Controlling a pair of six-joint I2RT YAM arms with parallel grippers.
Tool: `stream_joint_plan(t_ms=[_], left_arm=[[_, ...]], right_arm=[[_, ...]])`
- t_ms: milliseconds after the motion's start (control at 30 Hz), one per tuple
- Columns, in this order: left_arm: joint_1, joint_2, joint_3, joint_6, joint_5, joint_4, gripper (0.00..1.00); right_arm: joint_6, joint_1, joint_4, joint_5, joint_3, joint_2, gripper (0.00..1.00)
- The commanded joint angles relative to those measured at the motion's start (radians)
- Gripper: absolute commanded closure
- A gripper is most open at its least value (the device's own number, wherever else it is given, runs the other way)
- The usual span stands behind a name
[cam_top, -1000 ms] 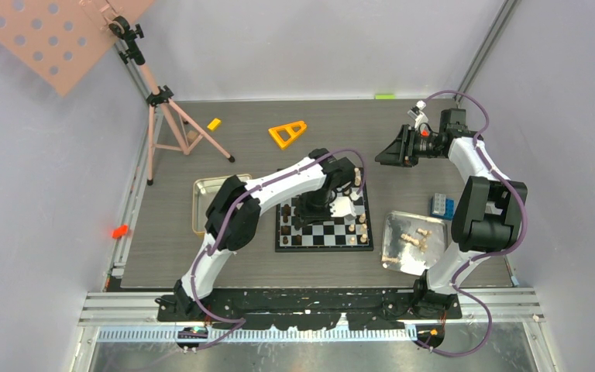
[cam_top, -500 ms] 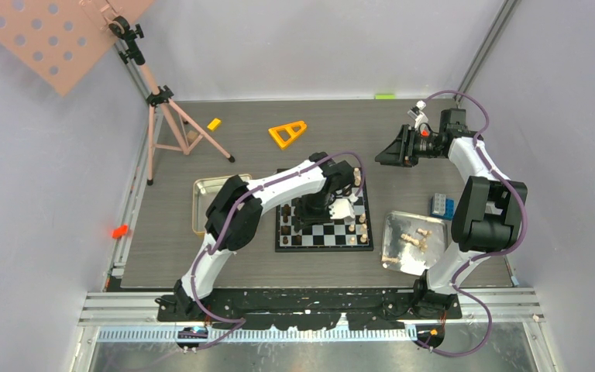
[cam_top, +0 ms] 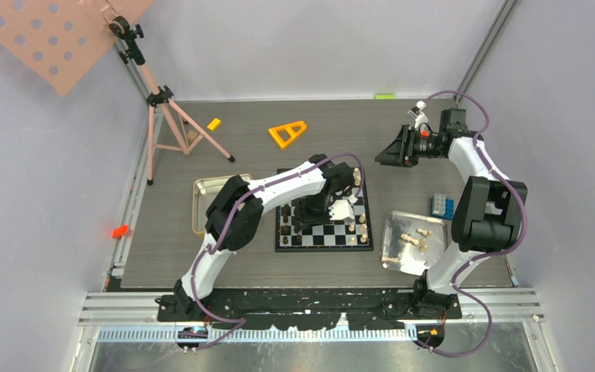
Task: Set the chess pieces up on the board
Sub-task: Place the chess piece on the chessboard.
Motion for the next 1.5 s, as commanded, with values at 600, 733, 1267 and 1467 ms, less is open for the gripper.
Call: stream_joint_plan(t_ms=[600, 733, 1267, 1467], left_arm=[[-0.006, -0.034, -0.002, -0.009, 0.007, 0.009, 0.71], [-0.005, -0.060, 0.009, -0.011, -0.003, 0.001, 0.70], [0.108, -0.307, 0.012, -0.062, -0.045, 0.008, 0.54], [0.281, -0.353, -0.068, -0.158, -0.071, 0.057, 0.47]], right_arm=[[-0.009, -0.005, -0.006, -0.016, 0.025, -0.019, 0.53], [-0.009, -0.004, -0.006, -0.016, 0.026, -0.019, 0.53], [-0.004, -0.005, -0.006, -0.006, 0.026, -0.030, 0.54], [-0.004, -0.005, -0.004, 0.003, 0.024, -0.041, 0.54]])
